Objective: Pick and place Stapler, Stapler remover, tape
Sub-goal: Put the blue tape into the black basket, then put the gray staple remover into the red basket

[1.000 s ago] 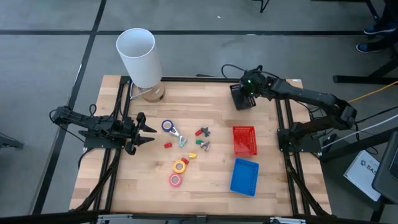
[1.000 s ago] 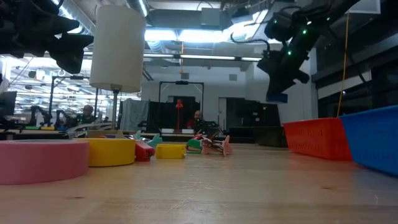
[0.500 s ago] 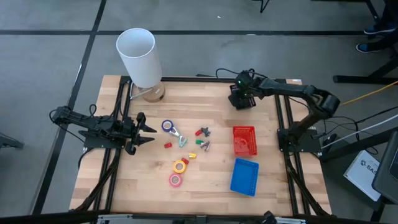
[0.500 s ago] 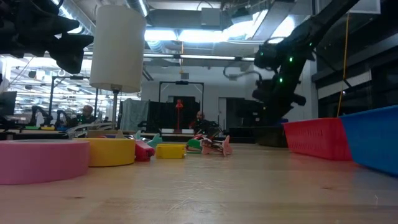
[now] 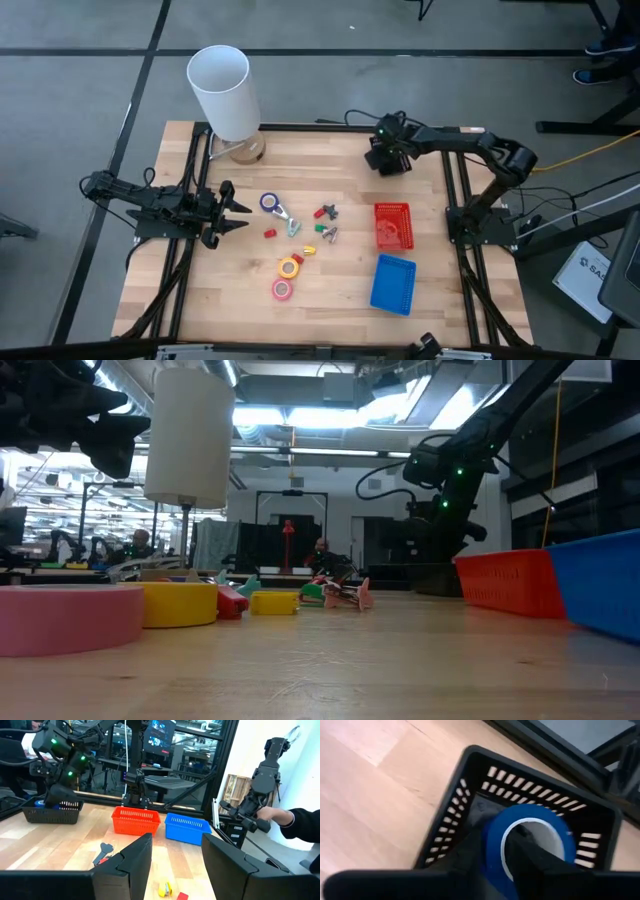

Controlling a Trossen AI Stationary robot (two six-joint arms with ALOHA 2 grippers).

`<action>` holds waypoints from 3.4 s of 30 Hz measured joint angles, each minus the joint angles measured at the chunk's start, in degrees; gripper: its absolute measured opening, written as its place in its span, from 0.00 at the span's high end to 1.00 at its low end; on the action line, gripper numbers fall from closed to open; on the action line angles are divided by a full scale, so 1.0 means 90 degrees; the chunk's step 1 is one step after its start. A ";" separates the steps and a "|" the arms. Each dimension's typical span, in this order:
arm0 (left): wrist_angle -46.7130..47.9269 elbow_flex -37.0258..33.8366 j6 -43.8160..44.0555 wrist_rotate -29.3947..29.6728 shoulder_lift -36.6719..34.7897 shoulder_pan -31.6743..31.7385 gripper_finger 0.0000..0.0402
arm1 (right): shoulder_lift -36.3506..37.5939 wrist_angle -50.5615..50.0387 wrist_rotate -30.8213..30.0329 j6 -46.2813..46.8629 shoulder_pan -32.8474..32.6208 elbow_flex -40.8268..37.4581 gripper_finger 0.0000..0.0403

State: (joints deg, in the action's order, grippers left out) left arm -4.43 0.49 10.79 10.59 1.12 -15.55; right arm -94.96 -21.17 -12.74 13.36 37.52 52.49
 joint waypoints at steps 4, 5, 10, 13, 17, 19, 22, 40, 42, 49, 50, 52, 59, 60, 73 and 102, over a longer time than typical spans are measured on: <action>0.0000 0.0000 0.0000 0.0000 0.0000 0.0000 0.58 | 0.0000 -0.0006 -0.0014 -0.0046 0.0025 0.0000 0.66; 0.0000 0.0002 0.0000 0.0000 0.0000 0.0001 0.58 | 0.0000 -0.0007 -0.0013 -0.0084 0.0026 0.0000 0.63; 0.0000 0.0002 0.0000 0.0000 -0.0002 0.0002 0.58 | 0.0000 -0.0392 0.0197 -0.0532 0.0027 0.0290 0.53; 0.0000 0.0001 0.0000 0.0000 -0.0001 0.0001 0.58 | 0.0019 -0.0672 0.0236 -0.0651 0.0021 0.0611 0.50; 0.0000 0.0001 0.0000 0.0000 -0.0001 0.0001 0.58 | 0.0032 -0.1299 0.0253 -0.0722 -0.0104 0.1146 0.49; 0.0000 0.0002 0.0000 0.0000 0.0000 0.0000 0.58 | 0.0032 -0.1691 0.0253 -0.0701 -0.0260 0.1474 0.49; 0.0000 0.0001 0.0000 0.0000 -0.0002 0.0000 0.58 | 0.0036 -0.2169 0.0251 -0.0680 -0.0629 0.1966 0.49; 0.0000 0.0002 0.0000 0.0000 0.0000 0.0002 0.58 | -0.0017 -0.1745 0.0253 -0.1872 -0.3680 0.2833 0.51; 0.0000 0.0002 0.0000 0.0000 -0.0001 0.0002 0.58 | -0.0029 -0.1423 0.0253 -0.1966 -0.3937 0.2711 0.51; 0.0000 0.0002 0.0000 0.0000 -0.0002 0.0002 0.58 | -0.0049 -0.0157 0.0254 -0.1917 -0.4458 0.1741 0.51; -0.0001 0.0002 0.0000 0.0000 -0.0002 0.0002 0.58 | -0.0049 0.0084 0.0253 -0.1998 -0.4499 0.1579 0.51; 0.0000 0.0001 0.0000 0.0000 -0.0001 0.0000 0.58 | -0.0049 0.0651 0.0253 -0.2237 -0.4570 0.1246 0.51; 0.0000 0.0002 0.0000 0.0000 -0.0002 0.0001 0.58 | -0.0049 0.1564 0.0263 -0.1607 -0.4530 0.0342 0.51; 0.0000 0.0000 0.0000 0.0000 -0.0002 0.0002 0.58 | -0.0049 0.1547 0.0264 -0.1293 -0.4515 0.0259 0.51; 0.0000 0.0001 0.0000 0.0000 0.0000 0.0002 0.58 | -0.0049 0.2244 -0.0243 0.0299 -0.4515 -0.0597 0.38; 0.0000 0.0000 0.0000 0.0000 0.0000 0.0000 0.58 | -0.1275 0.3538 -0.0345 0.0685 -0.4356 -0.0333 0.55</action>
State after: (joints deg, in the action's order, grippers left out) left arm -4.43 0.49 10.79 10.59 1.13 -15.55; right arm -106.43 10.68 -15.84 19.53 -1.69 49.50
